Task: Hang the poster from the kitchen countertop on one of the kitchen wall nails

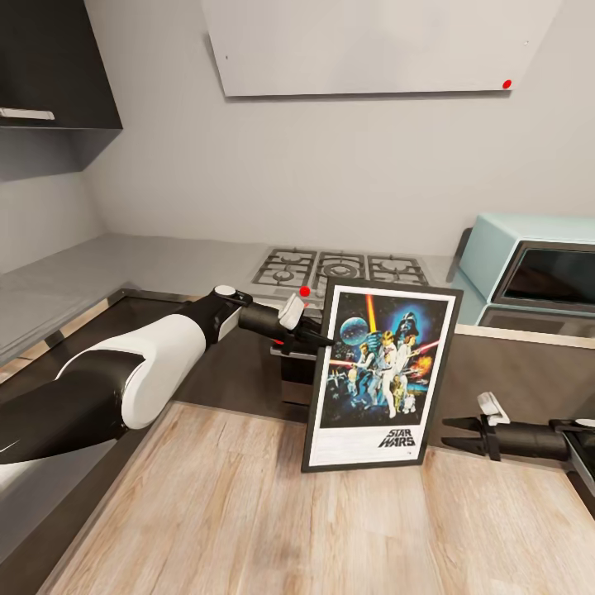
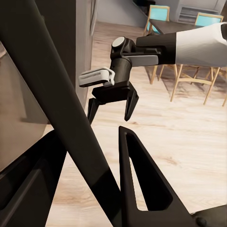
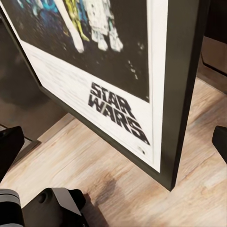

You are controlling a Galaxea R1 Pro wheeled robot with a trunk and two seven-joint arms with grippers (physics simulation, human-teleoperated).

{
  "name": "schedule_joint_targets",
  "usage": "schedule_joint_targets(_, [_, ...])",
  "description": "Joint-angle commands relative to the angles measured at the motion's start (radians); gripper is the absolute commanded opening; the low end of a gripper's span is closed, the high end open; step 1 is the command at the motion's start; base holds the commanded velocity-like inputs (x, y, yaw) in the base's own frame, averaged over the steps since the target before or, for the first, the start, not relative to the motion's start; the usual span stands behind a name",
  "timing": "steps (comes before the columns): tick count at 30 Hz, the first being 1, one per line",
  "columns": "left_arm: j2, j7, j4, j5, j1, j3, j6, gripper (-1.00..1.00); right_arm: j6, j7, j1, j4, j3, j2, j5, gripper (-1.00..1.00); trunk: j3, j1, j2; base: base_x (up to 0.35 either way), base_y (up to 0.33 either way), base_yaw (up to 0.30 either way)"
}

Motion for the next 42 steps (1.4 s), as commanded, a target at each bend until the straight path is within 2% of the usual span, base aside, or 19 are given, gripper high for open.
schedule_joint_targets(1, [0.0,-0.001,0.0,0.004,-0.001,-0.003,-0.011,-1.0,0.01,0.004,-0.001,0.0,-0.001,0.0,0.0,1.0,-0.001,0.0,-0.001,0.0,0.0,0.0])
schedule_joint_targets(14, [0.0,-0.001,0.002,0.002,-0.001,0.006,0.0,-1.0,0.01,0.004,-0.001,0.0,-0.001,-0.001,0.0,1.0,-0.001,0.0,-0.001,0.0,0.0,0.0])
schedule_joint_targets(20, [0.0,-0.001,0.0,0.003,-0.001,0.009,0.121,-1.0,0.01,0.004,-0.001,0.0,-0.001,-0.001,0.0,1.0,-0.001,0.0,-0.001,0.0,0.0,0.0])
schedule_joint_targets(27, [0.0,-0.001,0.0,0.002,-0.001,0.009,0.165,-1.0,0.008,0.003,-0.001,0.0,-0.001,-0.001,0.0,1.0,-0.001,0.0,-0.001,0.0,0.0,0.0])
schedule_joint_targets(31, [0.0,-0.001,-0.001,0.001,-0.001,0.009,0.218,-1.0,-0.034,0.004,-0.001,0.0,-0.001,-0.001,0.001,1.0,-0.001,0.0,-0.001,0.0,0.0,0.0])
schedule_joint_targets(36, [0.0,-0.001,-0.002,-0.002,-0.001,0.009,0.22,-1.0,-0.053,0.005,-0.001,0.0,-0.001,-0.001,0.002,1.0,-0.001,0.0,-0.001,0.0,0.0,0.0])
schedule_joint_targets(39, [0.0,-0.001,-0.003,-0.007,-0.001,0.008,0.187,-1.0,-0.056,0.005,-0.001,0.0,-0.002,-0.001,0.002,1.0,-0.001,0.0,-0.001,0.0,0.0,0.0])
schedule_joint_targets(42, [0.0,-0.001,-0.003,-0.029,-0.001,0.007,0.168,-1.0,-0.057,0.005,-0.001,0.0,-0.002,-0.002,0.002,1.0,-0.001,0.0,-0.001,0.0,0.0,0.0])
